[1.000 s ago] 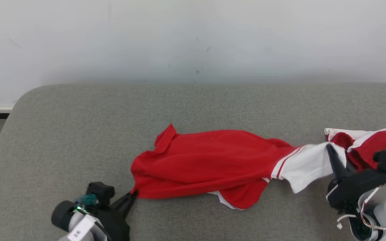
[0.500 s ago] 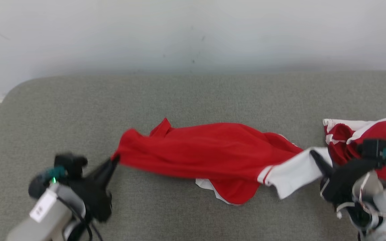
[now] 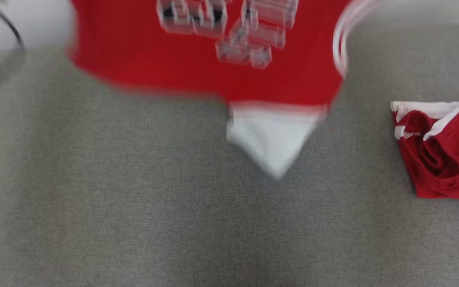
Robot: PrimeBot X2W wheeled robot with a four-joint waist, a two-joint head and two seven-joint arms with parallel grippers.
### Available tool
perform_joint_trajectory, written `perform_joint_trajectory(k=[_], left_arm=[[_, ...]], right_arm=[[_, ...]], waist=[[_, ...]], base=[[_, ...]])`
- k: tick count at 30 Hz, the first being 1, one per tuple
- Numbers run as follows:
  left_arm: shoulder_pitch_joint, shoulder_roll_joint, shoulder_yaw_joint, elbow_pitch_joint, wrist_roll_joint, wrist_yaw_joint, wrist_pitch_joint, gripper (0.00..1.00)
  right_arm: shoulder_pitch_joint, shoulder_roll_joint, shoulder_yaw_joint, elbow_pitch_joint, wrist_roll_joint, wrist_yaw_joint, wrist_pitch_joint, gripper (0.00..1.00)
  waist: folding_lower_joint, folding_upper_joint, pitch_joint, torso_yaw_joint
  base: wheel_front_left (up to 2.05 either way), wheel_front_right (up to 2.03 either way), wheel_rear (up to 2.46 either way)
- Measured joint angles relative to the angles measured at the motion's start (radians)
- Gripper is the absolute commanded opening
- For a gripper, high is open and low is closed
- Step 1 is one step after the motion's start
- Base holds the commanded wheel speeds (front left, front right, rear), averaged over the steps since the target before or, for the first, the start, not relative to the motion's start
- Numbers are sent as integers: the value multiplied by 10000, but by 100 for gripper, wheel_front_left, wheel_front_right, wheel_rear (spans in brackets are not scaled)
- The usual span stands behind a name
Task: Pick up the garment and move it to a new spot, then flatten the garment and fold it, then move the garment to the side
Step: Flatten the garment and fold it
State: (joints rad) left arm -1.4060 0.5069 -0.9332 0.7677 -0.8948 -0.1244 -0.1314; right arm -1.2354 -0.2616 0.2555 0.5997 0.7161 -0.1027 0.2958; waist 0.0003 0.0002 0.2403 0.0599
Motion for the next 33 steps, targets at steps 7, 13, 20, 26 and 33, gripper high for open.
perform_joint_trajectory(k=[7,13,20,26,33], left_arm=[[-2197,255,746,-803,301,0,-922,0],[1288,105,347,-639,0,-2,-1158,0],[4973,-407,-272,-232,-194,150,-1191,0],[6543,-863,-504,-238,-198,290,-1202,0],[7535,-978,-453,-259,-198,288,-1202,0]], right_arm=[[-2407,148,-462,-504,230,522,-1557,0],[911,188,-372,182,846,1586,-2044,0],[5362,313,-769,111,1680,1912,-2671,0],[7051,709,-1137,111,2301,2002,-3137,0],[8638,853,-1429,-153,2853,2096,-3323,0]], waist=[[-4,-1,1008,12],[3,3,1346,260],[-3,0,572,351],[-6,-2,-278,299],[-7,-3,-1304,290]], base=[[0,0,0],[0,0,0],[0,0,0],[0,0,0],[0,0,0]])
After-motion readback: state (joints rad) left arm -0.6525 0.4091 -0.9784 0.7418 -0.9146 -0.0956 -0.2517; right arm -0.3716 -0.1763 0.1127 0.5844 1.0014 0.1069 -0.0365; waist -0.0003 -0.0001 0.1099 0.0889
